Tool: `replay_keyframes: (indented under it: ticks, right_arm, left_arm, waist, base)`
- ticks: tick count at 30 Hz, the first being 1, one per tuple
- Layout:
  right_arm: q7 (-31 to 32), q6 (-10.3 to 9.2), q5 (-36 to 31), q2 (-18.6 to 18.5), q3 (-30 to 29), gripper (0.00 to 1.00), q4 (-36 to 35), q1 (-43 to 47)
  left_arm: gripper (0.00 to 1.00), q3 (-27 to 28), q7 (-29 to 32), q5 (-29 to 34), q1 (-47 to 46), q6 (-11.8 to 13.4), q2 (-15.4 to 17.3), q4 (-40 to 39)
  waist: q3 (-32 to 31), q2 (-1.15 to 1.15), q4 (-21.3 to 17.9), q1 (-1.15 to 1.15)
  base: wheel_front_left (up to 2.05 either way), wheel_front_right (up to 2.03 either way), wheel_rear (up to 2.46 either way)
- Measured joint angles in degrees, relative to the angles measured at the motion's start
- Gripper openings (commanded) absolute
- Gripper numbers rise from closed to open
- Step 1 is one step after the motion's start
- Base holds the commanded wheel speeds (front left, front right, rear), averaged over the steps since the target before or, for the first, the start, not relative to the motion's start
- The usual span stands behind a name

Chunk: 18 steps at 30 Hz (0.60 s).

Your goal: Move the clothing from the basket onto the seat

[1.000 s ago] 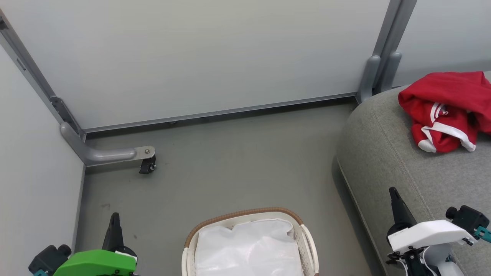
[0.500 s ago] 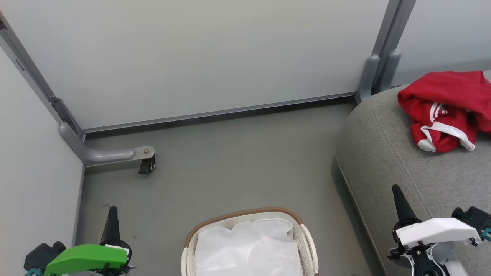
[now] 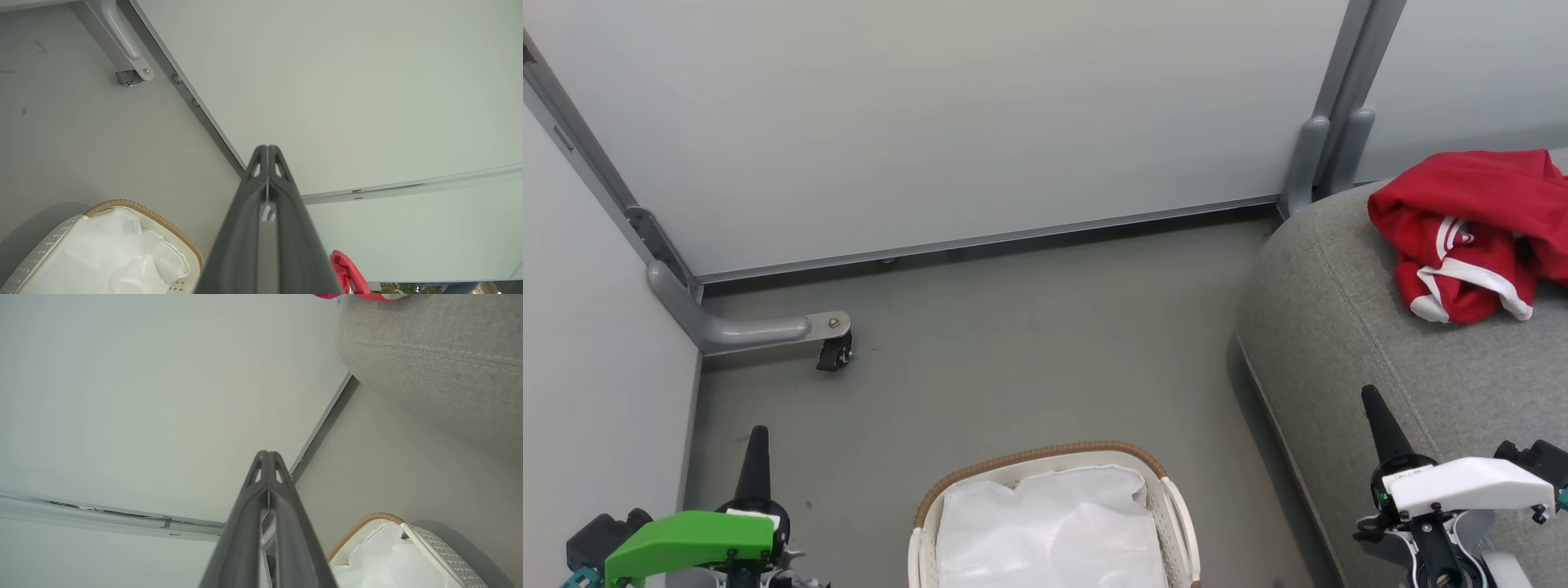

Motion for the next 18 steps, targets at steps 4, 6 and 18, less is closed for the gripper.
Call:
replay_keyframes:
  ticks: [4,6,18]
  right_arm:
    - [0.63,0.0,2.26,-0.02,-0.22,0.0,-0.14,-0.02]
    - [0.9,-0.01,3.18,-0.02,-0.32,0.0,-0.27,-0.03]
    - [2.41,-0.01,9.2,-0.07,-0.89,0.0,-0.8,-0.13]
  left_arm:
    - [0.0,0.23,0.67,-2.0,-0.33,-0.02,0.0,-0.26]
    - [0.0,0.34,0.91,-2.75,-0.47,-0.05,0.0,-0.34]
    - [0.0,1.16,2.44,-7.83,-1.18,-0.26,0.01,-0.97]
  waist:
    - [0.01,0.0,-0.04,0.0]
    - [0.02,0.0,-0.06,0.0]
    - [0.05,0.0,-0.17,0.0]
  base:
    - [0.0,0.0,0.0]
    - [0.0,0.0,0.0]
    - [0.0,0.0,0.0]
